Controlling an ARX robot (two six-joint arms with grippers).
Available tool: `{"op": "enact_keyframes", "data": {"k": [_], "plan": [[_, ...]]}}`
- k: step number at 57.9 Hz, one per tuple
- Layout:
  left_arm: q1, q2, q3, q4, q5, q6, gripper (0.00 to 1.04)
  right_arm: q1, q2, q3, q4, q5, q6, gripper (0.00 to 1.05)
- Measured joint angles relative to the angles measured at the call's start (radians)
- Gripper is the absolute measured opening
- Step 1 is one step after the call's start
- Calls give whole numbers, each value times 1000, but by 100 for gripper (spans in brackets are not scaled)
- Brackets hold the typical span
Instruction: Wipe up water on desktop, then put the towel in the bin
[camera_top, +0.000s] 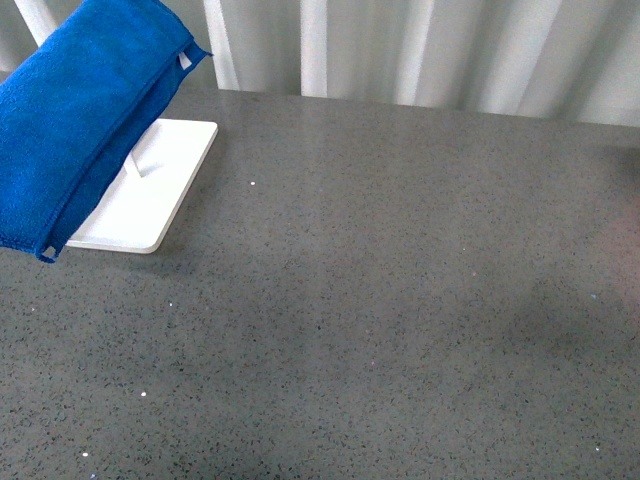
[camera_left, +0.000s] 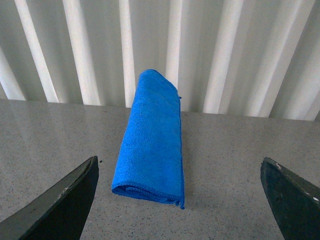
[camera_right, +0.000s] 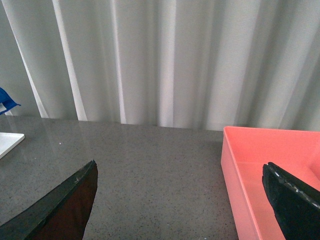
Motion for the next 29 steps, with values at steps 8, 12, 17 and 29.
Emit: {"op": "enact_keyframes", "data": {"k": [8,12,17,29], "plan": [[0,0,0,0,0,0,98,0,0,0,0,0,0,98],[0,0,0,0,0,0,98,0,0,0,0,0,0,98],[0,0,0,0,0,0,98,0,0,0,0,0,0,98],[0,0,0,0,0,0,98,0,0,0,0,0,0,98]]}}
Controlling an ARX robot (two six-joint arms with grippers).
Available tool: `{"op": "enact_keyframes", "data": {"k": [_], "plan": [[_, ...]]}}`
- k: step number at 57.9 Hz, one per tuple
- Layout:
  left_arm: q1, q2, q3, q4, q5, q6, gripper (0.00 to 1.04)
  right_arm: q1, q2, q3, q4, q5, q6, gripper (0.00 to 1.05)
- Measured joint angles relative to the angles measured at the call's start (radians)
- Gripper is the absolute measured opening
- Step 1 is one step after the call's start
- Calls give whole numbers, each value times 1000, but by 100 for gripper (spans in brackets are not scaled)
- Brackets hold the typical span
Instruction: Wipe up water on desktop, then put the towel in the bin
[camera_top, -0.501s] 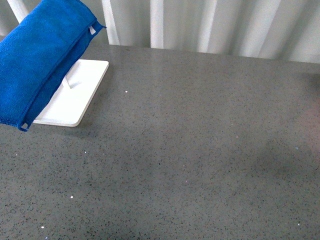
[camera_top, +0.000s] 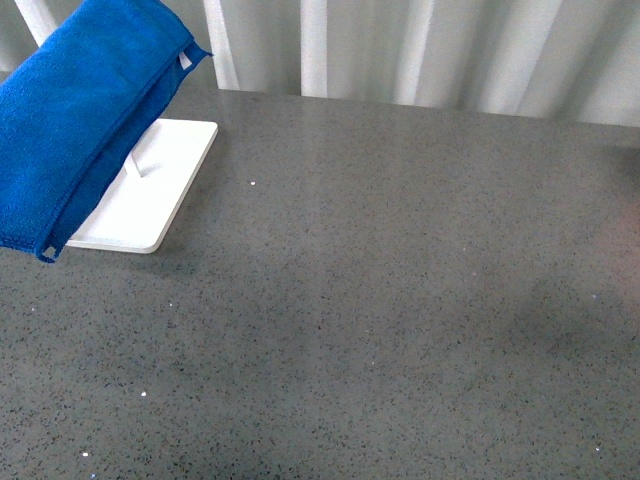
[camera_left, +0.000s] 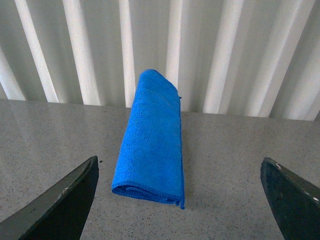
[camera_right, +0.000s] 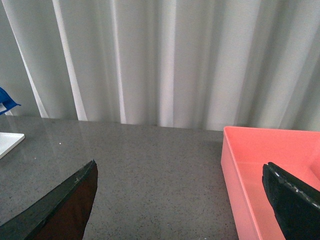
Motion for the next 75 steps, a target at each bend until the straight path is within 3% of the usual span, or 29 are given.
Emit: {"op": "enact_keyframes", "data": {"k": [26,28,33,36,40,47,51,56,59,66,75], "plan": [[0,0,0,0,0,0,98,0,0,0,0,0,0,98],[21,21,11,-39,62,-35,98,0,0,0,0,0,0,98],[147,164,103,-258,356,-278,98,0,0,0,0,-3,0,98],[178,213,128,-267,393,-367,98,1,0,0,0,0,0,98],[176,294,174,-182,378,-388,98,1,0,0,0,0,0,98],[128,651,359,119,320,-301,98,1,0,0,0,-2,0,98],[106,822,470,166,310,-248,98,1,0,0,0,-1,0,98],[69,1043,636,140,268,-185,98,1,0,0,0,0,0,98],[38,1199,774,67,280,-135,98,1,0,0,0,0,0,98],[-19,1505,1086,-113,210,-46,98,1,0,0,0,-1,0,98],[-50,1752,1386,-275,172,-42,98,1,0,0,0,0,0,98]]}}
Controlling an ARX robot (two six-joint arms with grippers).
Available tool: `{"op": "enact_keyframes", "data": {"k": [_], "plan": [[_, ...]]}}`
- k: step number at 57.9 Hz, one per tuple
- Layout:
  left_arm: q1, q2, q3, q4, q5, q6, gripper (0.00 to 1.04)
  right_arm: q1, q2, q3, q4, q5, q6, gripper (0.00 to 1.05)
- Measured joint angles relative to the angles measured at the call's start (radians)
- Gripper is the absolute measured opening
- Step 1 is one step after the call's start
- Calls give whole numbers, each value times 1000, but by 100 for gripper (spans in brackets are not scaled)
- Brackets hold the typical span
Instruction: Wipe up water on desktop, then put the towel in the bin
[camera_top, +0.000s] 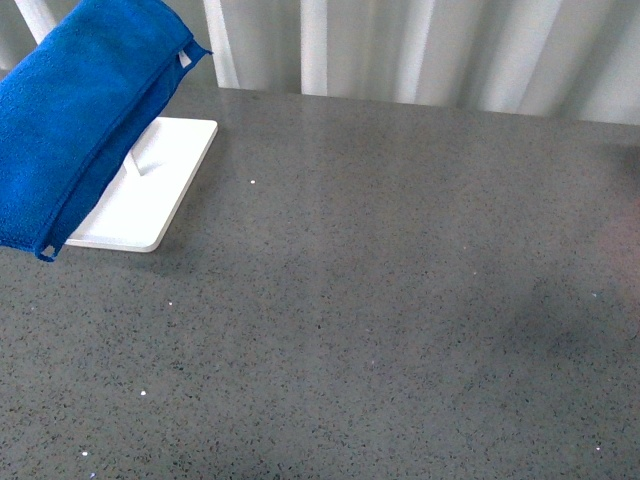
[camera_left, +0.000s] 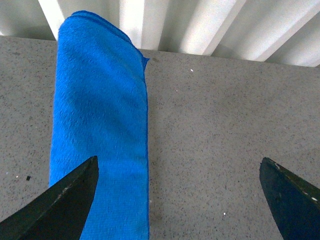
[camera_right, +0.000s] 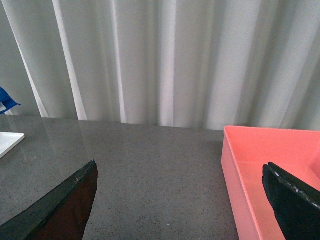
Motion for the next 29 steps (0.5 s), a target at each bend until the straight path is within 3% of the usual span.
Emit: {"op": "enact_keyframes", "data": {"k": [11,29], "plan": [[-10,181,195,-128,-29,-28,98,0,0,0,0,0,0,98],[69,313,204,-34,-77,29,98,0,0,0,0,0,0,98]]}}
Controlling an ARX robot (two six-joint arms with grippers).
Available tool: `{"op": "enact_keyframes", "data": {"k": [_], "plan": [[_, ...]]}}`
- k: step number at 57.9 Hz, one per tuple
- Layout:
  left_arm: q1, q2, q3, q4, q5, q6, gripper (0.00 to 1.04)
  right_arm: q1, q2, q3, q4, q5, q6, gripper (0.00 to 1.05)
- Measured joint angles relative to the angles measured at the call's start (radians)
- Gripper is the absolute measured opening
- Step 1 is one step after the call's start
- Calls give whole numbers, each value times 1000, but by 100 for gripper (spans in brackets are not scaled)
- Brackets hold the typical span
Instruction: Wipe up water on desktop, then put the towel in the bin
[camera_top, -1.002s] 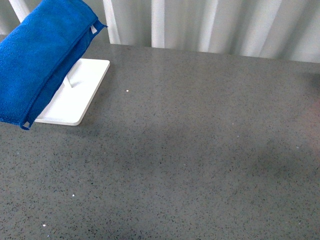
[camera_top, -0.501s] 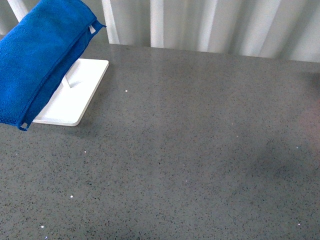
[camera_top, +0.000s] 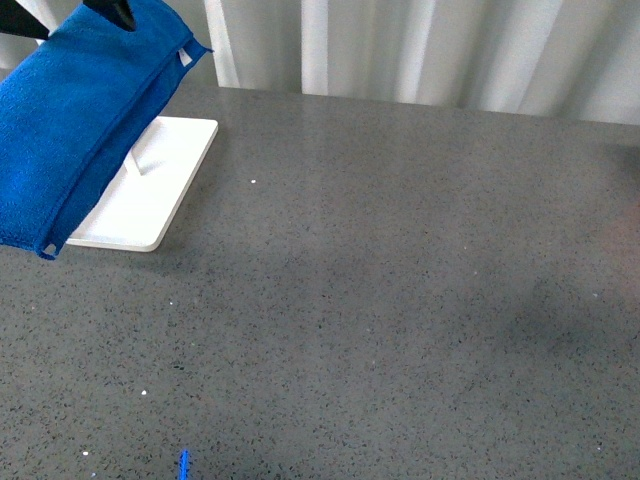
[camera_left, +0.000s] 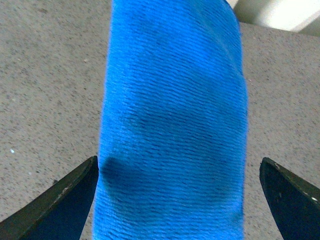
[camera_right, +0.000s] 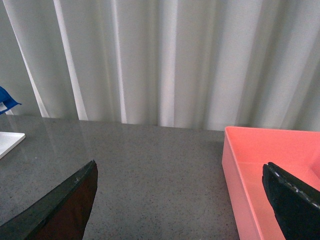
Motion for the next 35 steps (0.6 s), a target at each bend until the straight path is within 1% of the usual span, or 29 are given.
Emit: {"op": "enact_keyframes", "data": {"k": [12,29,35], "plan": [[21,5,-5,47,-14,39,98,0,0,0,0,0,0,98],[14,9,-59,109,-18,93,98,0,0,0,0,0,0,98],[5,15,-89,138,-33,119,98,0,0,0,0,0,0,98]]}}
